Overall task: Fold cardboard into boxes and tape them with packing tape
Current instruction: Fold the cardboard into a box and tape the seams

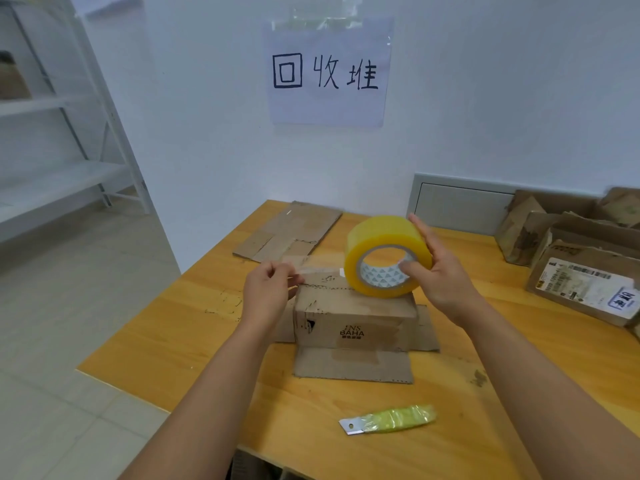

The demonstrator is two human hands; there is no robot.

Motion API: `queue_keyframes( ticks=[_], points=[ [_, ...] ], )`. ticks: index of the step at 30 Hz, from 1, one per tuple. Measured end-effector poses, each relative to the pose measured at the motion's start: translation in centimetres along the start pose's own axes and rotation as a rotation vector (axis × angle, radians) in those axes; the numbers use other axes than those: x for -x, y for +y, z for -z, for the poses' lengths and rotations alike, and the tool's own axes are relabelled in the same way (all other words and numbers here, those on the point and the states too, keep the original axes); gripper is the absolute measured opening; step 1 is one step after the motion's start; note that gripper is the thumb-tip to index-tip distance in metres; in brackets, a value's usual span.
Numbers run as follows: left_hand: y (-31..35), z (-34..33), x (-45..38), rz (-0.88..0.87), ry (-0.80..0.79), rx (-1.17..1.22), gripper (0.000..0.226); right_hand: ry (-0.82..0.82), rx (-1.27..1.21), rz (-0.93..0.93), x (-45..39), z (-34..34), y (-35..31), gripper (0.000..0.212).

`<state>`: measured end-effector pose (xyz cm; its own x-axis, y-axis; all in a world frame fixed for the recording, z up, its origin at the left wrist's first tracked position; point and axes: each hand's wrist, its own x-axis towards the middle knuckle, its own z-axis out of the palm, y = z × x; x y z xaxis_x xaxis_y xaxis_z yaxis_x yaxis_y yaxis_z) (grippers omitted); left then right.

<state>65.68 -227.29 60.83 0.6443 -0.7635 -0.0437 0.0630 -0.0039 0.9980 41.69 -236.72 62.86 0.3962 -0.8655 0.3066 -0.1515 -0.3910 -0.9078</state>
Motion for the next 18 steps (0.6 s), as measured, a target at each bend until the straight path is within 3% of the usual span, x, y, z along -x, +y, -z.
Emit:
queue_keyframes(
  ticks=[6,18],
  points=[
    [-1.1,1.2,0.0,0.037,0.035,-0.042,0.026,-0.046,0.062,0.008,-0.2,-0.4,0.4,0.06],
    [-2.6,1.5,-0.3,0.158,-0.117,-0.068,0.032,0.032,0.079,0.05,-0.1,-1.3,0.4,0.047]
  ],
)
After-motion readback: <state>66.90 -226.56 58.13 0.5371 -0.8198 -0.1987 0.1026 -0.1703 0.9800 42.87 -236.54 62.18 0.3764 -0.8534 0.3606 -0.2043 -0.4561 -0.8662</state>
